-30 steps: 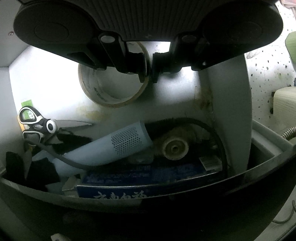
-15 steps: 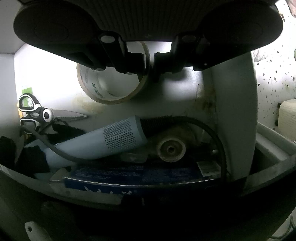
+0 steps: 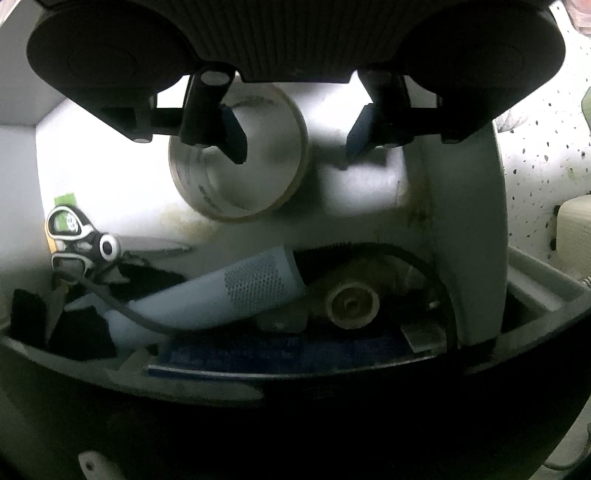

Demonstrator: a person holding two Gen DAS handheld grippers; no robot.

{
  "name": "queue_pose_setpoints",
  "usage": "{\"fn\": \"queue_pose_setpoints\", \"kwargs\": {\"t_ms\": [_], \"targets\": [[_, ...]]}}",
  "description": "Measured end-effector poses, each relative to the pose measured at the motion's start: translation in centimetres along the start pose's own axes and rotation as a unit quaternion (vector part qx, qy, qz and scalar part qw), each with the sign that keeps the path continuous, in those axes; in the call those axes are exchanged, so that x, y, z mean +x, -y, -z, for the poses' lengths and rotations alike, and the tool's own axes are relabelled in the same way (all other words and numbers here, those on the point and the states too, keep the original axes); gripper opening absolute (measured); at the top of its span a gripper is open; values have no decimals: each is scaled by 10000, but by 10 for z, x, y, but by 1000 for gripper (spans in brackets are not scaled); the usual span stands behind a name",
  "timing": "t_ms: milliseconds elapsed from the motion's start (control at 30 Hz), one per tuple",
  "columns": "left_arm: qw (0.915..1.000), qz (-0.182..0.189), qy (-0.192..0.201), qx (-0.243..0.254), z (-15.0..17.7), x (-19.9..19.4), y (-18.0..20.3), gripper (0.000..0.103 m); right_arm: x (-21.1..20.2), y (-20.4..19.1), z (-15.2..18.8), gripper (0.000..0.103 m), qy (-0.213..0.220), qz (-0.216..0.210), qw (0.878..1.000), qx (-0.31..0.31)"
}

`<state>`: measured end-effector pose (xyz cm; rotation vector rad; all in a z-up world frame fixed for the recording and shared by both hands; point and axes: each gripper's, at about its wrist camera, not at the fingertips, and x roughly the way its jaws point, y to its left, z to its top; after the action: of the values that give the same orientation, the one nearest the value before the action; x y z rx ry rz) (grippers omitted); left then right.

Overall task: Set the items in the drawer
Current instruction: 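Withdraw the open left gripper up out of the drawer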

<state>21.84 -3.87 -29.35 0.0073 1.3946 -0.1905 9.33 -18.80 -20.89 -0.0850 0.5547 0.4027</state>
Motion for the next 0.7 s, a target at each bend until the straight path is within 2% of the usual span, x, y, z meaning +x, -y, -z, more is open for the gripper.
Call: {"fn": "queue_pose_setpoints", "kwargs": {"t_ms": [167, 433, 700], "targets": [[9998, -39, -89, 174, 8, -4, 2, 61, 1, 2, -1, 80, 4, -23, 10000, 14], [9990, 41, -93, 435, 21, -12, 7, 61, 3, 3, -1, 80, 5, -45, 10000, 13], [9972, 158, -266, 680, 27, -21, 8, 61, 3, 3, -2, 80, 20, -52, 10000, 31]]}}
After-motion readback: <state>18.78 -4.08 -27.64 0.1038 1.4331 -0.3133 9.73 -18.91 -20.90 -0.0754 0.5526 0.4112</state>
